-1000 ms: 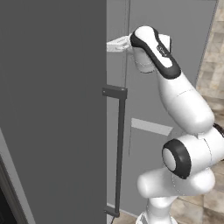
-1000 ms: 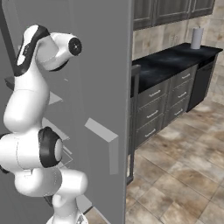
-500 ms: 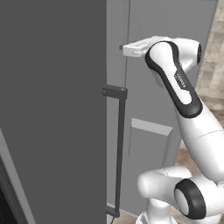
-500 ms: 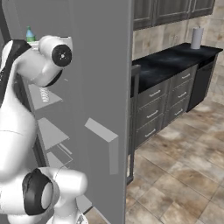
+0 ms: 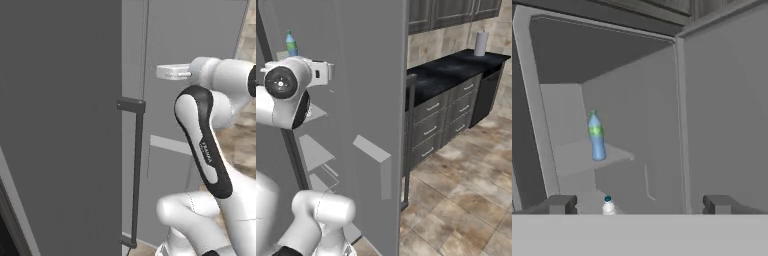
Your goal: Take the bottled waters from the counter and place them in the freezer to freeze. Close the freezer door after placing the bottles.
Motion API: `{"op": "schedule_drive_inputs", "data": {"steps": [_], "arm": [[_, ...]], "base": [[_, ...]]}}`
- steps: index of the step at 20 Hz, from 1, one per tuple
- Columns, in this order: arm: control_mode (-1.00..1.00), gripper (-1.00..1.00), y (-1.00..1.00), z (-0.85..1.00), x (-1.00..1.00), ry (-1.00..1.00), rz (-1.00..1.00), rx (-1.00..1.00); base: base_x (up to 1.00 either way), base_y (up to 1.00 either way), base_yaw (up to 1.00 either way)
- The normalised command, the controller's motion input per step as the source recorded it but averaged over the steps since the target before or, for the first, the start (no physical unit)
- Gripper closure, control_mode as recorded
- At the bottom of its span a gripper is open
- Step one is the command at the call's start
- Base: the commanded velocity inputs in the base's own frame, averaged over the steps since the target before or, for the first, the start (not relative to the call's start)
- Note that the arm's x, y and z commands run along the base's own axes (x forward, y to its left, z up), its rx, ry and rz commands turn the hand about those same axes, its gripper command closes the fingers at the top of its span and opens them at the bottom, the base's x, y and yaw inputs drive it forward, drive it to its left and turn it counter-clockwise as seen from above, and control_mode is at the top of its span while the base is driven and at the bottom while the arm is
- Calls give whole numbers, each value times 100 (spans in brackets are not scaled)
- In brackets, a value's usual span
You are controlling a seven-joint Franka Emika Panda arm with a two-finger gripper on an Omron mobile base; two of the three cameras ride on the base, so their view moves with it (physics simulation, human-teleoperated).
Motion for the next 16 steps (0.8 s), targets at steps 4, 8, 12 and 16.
{"op": "schedule_drive_inputs", "data": {"steps": [4, 8, 12, 16], "arm": [[-100, -100, -36, -22, -100, 31, -34, -9], [-100, -100, -39, -28, -100, 41, -30, -15], [-100, -100, -55, -44, -79, 55, -24, -20], [-100, -100, -37, -38, -3, 37, -2, 1]], "base": [[0, 0, 0], [0, 0, 0], [0, 0, 0], [0, 0, 0]]}}
